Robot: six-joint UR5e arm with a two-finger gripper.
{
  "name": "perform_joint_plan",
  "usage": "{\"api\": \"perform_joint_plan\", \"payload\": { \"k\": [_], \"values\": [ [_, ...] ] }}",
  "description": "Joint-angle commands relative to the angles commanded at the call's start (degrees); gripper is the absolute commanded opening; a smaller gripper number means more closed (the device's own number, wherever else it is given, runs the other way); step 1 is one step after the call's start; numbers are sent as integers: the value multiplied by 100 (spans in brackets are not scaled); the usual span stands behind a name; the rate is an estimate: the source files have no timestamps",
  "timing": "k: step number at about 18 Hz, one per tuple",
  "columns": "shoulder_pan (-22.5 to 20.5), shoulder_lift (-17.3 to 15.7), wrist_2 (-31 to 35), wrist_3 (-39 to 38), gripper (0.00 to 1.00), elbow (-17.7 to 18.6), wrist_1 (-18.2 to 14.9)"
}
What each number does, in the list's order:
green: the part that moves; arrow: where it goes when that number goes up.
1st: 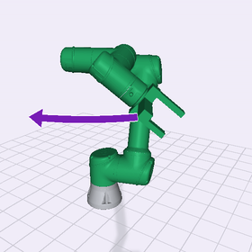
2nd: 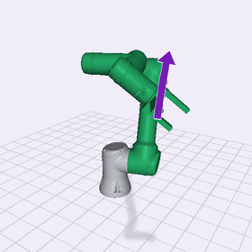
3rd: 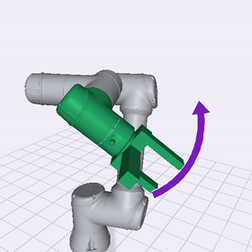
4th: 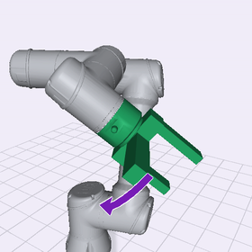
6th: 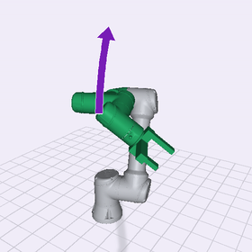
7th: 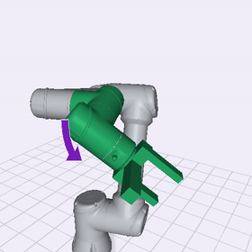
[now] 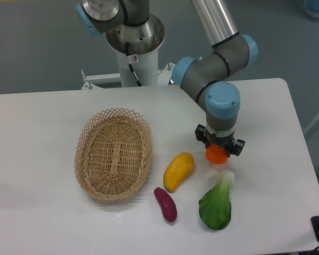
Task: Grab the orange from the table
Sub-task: 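Lift the grasped orange up off the table, then hold the orange raised above the table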
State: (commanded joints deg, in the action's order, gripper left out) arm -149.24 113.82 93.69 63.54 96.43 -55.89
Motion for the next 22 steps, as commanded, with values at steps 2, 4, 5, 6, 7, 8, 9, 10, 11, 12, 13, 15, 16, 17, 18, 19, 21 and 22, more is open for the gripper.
{"api": "perform_joint_plan", "payload": {
  "k": [2, 4, 5, 6, 7, 8, 9, 10, 11, 12, 13, 15, 16, 17, 18, 19, 21, 22],
  "values": [
    [-9, 17, -122, 0, 67, -185, -132],
    [-96, 18, -289, 0, 68, -282, -133],
    [-123, 26, -316, 9, 68, -317, -115],
    [-132, 26, -317, 70, 68, -344, -115],
    [-149, 35, -325, 236, 68, -379, -107],
    [-184, 35, -325, 298, 68, -396, -115],
    [-211, 35, -317, 421, 70, -397, -107],
    [-220, 35, -299, 552, 71, -405, -89],
    [-263, 35, -299, 615, 71, -405, -80],
    [-264, 35, -299, 615, 71, -405, -63],
    [-264, 35, -299, 615, 71, -414, -63],
    [-264, 44, -299, 615, 70, -441, -63],
    [-264, 44, -290, 615, 70, -449, -63],
    [-264, 44, -290, 615, 70, -449, -54],
    [-264, 53, -282, 615, 70, -484, -54],
    [-264, 61, -282, 615, 70, -502, -45],
    [-255, 88, -255, 615, 70, -546, -45],
    [-255, 97, -255, 624, 69, -581, -45]
  ]
}}
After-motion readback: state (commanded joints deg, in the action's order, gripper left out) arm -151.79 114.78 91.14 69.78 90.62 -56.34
